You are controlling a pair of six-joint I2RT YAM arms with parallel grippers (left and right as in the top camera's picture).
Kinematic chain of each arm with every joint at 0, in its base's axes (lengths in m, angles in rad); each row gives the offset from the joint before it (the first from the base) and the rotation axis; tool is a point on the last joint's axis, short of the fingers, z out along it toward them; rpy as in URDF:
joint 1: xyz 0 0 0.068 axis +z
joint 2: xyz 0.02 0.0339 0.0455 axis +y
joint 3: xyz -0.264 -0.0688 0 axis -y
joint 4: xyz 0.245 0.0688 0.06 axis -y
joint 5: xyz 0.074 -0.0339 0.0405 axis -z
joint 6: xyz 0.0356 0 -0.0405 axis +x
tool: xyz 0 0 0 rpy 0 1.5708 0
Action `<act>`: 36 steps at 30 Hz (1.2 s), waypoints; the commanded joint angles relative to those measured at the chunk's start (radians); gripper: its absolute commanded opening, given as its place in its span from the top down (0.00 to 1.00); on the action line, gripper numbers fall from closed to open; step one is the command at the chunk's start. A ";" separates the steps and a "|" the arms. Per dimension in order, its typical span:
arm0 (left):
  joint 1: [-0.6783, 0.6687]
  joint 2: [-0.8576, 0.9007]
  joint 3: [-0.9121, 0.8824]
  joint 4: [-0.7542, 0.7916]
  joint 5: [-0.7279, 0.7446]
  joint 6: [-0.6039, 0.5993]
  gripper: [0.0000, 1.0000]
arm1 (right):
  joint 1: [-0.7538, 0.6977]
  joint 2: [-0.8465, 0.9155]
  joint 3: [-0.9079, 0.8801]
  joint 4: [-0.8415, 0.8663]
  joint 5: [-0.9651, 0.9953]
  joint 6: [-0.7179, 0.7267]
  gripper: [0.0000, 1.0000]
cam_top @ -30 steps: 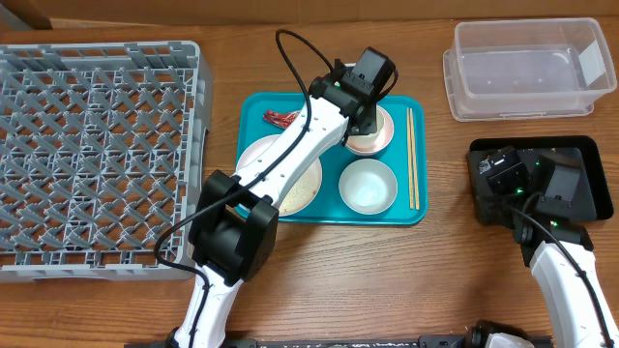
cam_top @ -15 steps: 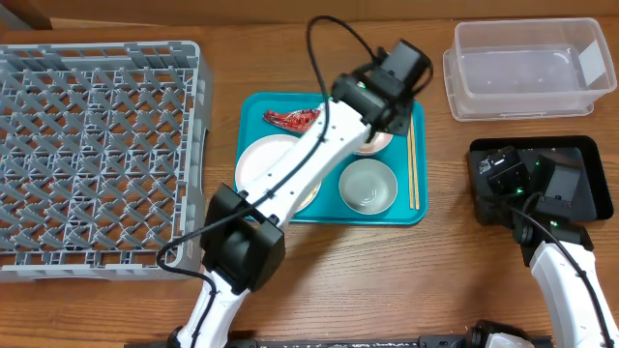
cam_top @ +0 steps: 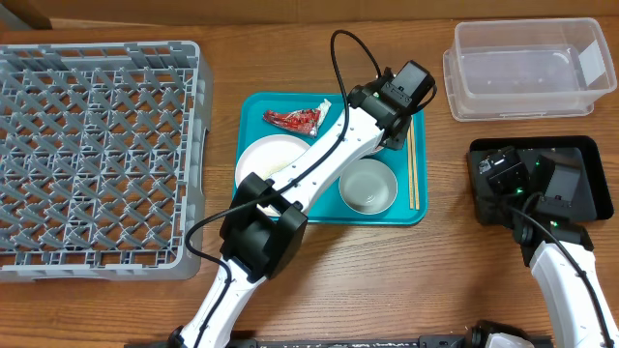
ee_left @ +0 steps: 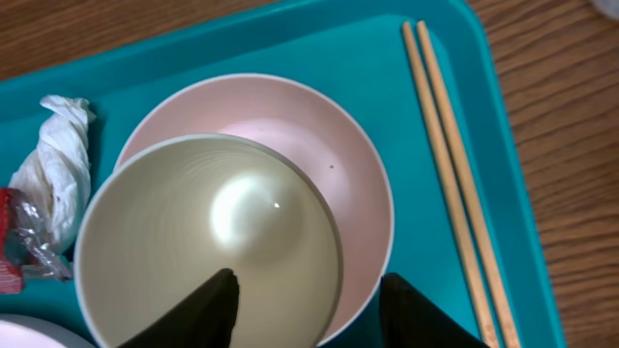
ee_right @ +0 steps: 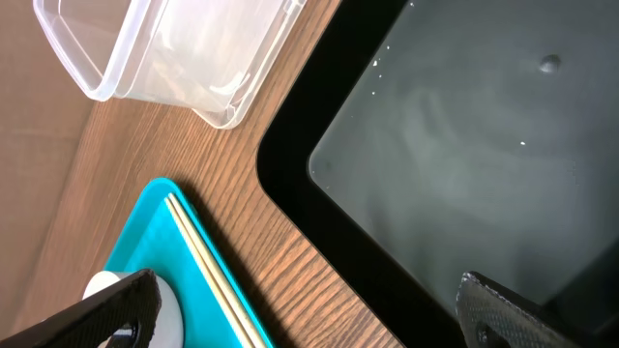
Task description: Sort waste into correct bins and load items into the dishwasher
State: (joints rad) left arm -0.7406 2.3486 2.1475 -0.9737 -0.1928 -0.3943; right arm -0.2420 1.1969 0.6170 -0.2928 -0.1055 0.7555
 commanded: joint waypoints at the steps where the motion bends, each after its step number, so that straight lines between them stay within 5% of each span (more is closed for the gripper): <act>1: -0.001 0.002 0.004 0.010 -0.024 0.024 0.59 | -0.003 -0.010 0.025 0.000 -0.004 0.000 0.00; 15: -0.016 0.002 0.004 0.011 0.010 0.016 0.96 | -0.002 -0.010 0.025 0.000 -0.004 0.000 0.00; 24: -0.023 -0.014 0.040 -0.019 0.011 0.012 0.96 | -0.002 -0.010 0.025 0.000 -0.004 0.000 0.00; 36: 0.005 -0.189 0.304 -0.251 0.074 -0.086 0.96 | -0.003 -0.010 0.025 0.000 -0.004 0.000 0.00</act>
State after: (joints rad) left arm -0.7567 2.2810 2.3795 -1.1942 -0.1791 -0.4202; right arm -0.2424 1.1969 0.6170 -0.2932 -0.1051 0.7555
